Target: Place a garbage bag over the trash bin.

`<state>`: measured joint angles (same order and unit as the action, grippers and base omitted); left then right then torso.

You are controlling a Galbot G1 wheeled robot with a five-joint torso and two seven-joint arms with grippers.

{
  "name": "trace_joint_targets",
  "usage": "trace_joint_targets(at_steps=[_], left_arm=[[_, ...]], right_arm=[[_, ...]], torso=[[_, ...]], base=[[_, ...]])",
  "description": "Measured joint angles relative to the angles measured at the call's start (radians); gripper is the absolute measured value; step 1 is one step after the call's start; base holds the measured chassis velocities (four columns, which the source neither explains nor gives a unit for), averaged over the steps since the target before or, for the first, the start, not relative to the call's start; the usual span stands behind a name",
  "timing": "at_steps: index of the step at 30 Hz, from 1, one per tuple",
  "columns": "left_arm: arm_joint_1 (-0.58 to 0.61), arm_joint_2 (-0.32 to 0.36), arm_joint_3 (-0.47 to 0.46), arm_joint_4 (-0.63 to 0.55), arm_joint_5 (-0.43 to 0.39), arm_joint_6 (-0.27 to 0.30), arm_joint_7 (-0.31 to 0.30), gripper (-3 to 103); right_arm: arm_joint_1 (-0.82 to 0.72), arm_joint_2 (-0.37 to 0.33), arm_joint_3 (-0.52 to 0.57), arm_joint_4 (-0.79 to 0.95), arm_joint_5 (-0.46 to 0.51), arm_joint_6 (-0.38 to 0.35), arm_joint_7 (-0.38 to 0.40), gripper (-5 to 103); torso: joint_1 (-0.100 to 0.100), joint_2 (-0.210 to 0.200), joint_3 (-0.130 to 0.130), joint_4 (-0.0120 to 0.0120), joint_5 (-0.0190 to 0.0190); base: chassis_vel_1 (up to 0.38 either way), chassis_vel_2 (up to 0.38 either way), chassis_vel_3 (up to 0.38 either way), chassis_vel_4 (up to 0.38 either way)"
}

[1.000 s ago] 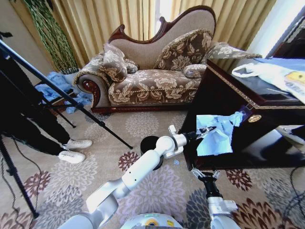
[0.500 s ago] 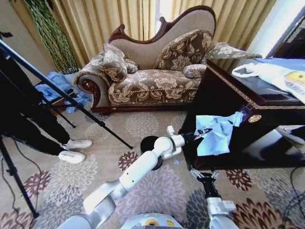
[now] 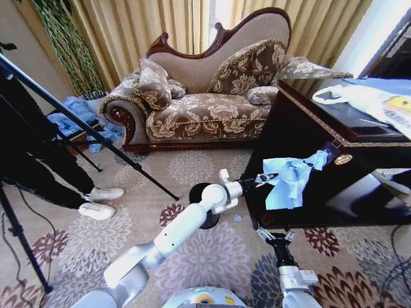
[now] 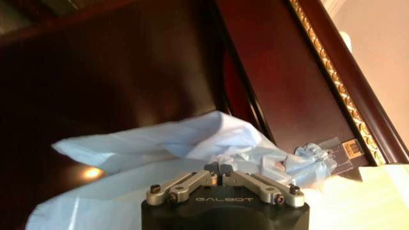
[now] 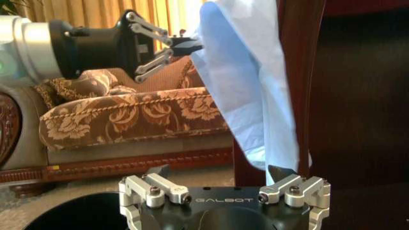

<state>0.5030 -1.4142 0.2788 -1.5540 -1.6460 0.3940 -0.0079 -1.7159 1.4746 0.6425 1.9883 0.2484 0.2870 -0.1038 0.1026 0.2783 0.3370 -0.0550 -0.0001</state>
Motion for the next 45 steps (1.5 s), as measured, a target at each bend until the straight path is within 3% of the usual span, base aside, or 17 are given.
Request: trace_joint_targets(at_steps=[16, 32, 45], left_arm=[[0.092, 0.13, -0.059, -0.13, -0.024, 0.0, -0.013, 0], [0.185, 0.191, -0.119, -0.214, -0.026, 0.005, -0.016, 0], [0.289, 0.29, -0.19, -0.299, -0.017, 0.011, -0.008, 0]], right_arm=[[0.001, 0.0, 0.005, -0.003, 0.0, 0.0, 0.0, 100], [0.003, -0.003, 0.006, 0.0, 0.002, -0.002, 0.004, 100], [0.01, -0.005, 0.01, -0.007, 0.004, -0.002, 0.004, 100]], torso=[[0.0, 0.0, 0.0, 0.0, 0.0], [0.0, 0.0, 0.0, -0.0001, 0.0], [0.0, 0.0, 0.0, 0.0, -0.0001]], base=[[0.0, 0.0, 0.0, 0.0], [0.0, 0.0, 0.0, 0.0], [0.0, 0.0, 0.0, 0.0]])
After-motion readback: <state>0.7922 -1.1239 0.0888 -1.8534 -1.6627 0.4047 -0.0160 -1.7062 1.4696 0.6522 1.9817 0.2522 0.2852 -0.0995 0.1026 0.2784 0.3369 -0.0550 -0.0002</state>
